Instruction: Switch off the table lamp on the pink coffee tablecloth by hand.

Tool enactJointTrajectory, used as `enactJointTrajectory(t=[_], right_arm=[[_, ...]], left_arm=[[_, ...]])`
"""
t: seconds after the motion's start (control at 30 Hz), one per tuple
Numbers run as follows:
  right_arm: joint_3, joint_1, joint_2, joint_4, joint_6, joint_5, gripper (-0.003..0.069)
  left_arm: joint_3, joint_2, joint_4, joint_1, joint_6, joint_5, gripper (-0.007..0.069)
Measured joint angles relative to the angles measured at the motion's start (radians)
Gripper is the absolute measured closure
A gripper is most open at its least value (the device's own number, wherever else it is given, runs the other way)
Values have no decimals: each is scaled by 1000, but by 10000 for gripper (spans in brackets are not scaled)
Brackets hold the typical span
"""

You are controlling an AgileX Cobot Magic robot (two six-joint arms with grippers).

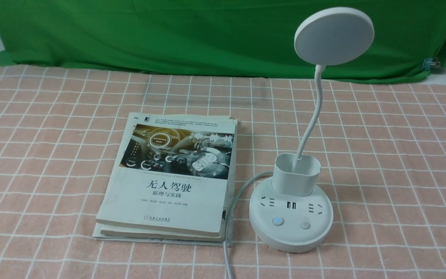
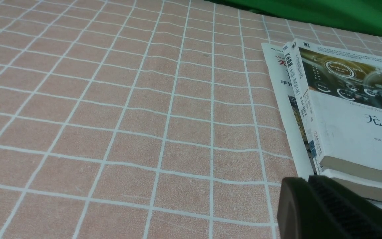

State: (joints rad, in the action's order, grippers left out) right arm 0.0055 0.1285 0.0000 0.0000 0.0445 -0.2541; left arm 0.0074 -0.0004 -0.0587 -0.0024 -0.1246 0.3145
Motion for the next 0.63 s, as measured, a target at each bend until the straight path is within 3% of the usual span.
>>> enactJointTrajectory(t=[0.63], right_arm=[[0, 0, 0, 0, 0, 0, 468]], left_arm=[[0, 0, 0, 0, 0, 0, 618]])
